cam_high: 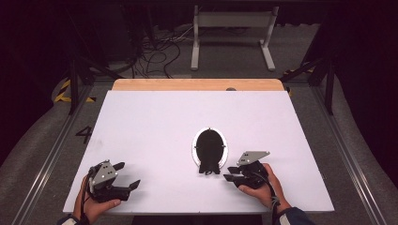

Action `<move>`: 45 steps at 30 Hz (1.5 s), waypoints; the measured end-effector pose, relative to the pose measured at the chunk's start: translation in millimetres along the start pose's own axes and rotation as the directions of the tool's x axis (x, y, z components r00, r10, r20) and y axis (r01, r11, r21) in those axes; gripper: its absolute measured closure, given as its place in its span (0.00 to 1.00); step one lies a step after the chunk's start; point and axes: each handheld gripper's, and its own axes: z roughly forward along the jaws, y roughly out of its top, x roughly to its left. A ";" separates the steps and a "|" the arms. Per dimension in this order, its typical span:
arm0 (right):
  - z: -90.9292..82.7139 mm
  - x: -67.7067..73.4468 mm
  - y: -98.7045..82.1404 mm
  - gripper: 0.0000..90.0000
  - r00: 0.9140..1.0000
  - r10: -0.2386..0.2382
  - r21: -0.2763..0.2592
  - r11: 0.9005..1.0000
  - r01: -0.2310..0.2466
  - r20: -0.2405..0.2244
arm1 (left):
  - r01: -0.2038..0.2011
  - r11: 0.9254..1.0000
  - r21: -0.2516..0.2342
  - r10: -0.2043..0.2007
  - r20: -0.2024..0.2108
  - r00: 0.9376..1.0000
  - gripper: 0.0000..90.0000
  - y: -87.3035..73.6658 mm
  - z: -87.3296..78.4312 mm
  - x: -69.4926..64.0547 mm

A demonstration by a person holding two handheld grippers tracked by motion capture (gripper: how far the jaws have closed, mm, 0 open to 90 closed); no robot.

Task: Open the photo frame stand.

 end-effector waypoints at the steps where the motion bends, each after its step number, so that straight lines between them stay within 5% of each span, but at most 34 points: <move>1: 0.6 1.4 0.2 0.72 1.000 -0.006 0.006 1.000 0.006 -0.003 | -0.008 1.000 0.004 0.008 0.009 1.000 0.17 0.5 1.6 -1.0; 12: 5.4 9.2 3.6 0.80 1.000 -0.025 0.035 0.999 0.026 -0.018 | -0.021 1.000 0.011 0.021 -0.003 1.000 0.17 1.1 0.7 -5.4; 15: 9.3 10.2 8.9 0.86 1.000 -0.015 0.053 0.998 0.015 0.002 | 0.001 1.000 0.021 0.000 -0.049 0.999 0.18 2.0 1.6 -4.4; 20: 10.9 12.6 14.6 0.84 1.000 -0.016 0.090 0.996 0.015 0.014 | -0.001 0.999 0.047 0.003 -0.056 0.998 0.18 -1.2 1.8 -4.1; 29: 16.8 13.1 18.5 0.81 0.999 -0.033 0.067 0.997 0.035 -0.018 | 0.013 0.999 0.036 -0.011 -0.058 0.998 0.18 -5.5 -4.7 -4.5; 36: 17.6 7.0 16.2 0.77 0.997 0.038 0.030 0.999 -0.036 -0.068 | 0.008 0.999 0.043 -0.006 -0.048 0.999 0.18 -4.2 -2.5 -6.1; 43: 18.0 -0.1 15.9 0.78 0.986 0.114 -0.004 0.993 -0.115 -0.124 | 0.002 0.999 0.049 0.001 -0.052 0.999 0.18 -3.5 -1.2 -7.8; 45: 18.2 -4.2 16.2 0.77 0.976 0.154 -0.018 0.987 -0.158 -0.155 | 0.003 0.999 0.053 0.000 -0.055 0.998 0.18 -3.2 -0.6 -8.4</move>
